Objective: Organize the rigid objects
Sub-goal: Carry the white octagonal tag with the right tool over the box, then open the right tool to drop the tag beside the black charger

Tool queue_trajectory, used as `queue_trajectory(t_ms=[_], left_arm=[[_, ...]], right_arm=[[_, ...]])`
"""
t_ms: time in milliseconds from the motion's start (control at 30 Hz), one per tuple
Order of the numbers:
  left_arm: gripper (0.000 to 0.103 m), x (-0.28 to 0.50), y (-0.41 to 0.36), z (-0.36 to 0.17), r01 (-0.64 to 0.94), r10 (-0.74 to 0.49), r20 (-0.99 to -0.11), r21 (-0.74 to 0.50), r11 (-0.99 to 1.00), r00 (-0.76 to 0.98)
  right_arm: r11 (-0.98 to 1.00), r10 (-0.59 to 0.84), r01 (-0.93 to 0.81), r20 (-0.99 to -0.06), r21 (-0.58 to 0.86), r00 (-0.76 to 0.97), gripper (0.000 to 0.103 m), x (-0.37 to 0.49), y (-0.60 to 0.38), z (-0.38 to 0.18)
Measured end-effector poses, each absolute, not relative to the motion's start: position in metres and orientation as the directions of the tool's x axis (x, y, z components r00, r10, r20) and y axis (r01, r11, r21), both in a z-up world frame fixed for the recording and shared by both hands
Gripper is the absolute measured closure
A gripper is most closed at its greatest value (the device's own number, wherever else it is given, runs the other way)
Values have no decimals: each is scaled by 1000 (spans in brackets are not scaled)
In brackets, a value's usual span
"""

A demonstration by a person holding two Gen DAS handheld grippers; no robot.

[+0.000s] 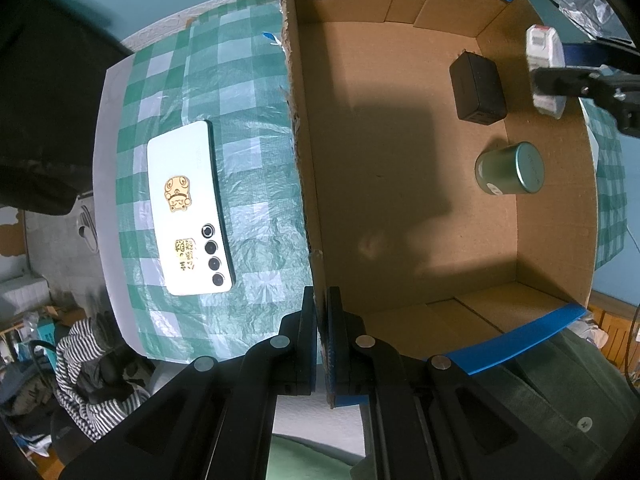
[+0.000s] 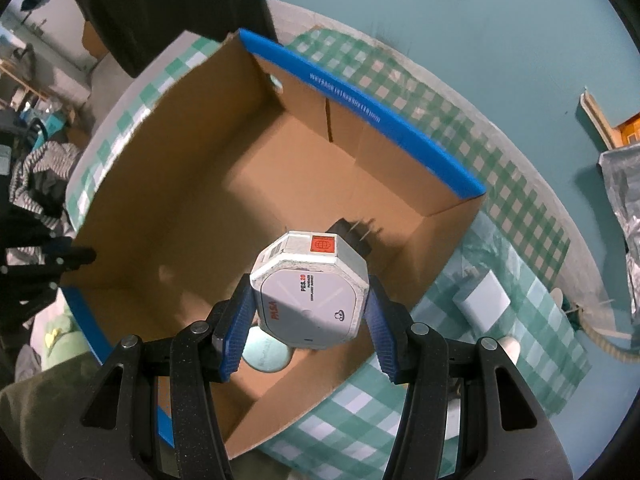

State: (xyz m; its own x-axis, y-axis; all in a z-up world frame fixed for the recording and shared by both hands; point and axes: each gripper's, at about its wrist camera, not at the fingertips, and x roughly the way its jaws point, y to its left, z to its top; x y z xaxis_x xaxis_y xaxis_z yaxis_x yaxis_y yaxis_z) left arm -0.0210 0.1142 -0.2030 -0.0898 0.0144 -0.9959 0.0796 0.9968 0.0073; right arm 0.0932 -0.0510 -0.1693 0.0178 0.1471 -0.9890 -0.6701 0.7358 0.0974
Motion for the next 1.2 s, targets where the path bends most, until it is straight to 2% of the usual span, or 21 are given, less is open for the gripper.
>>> queue_trajectory(t_ms=[367, 1200], left_arm=[[99, -22, 113, -204, 83, 14, -996, 7, 997, -92], [99, -25, 113, -205, 95, 18, -995, 9, 995, -94]], right_arm=[[760, 109, -646, -994, 71, 18, 49, 92, -55, -184], [823, 157, -562, -983, 78, 95, 45, 96, -86, -134]])
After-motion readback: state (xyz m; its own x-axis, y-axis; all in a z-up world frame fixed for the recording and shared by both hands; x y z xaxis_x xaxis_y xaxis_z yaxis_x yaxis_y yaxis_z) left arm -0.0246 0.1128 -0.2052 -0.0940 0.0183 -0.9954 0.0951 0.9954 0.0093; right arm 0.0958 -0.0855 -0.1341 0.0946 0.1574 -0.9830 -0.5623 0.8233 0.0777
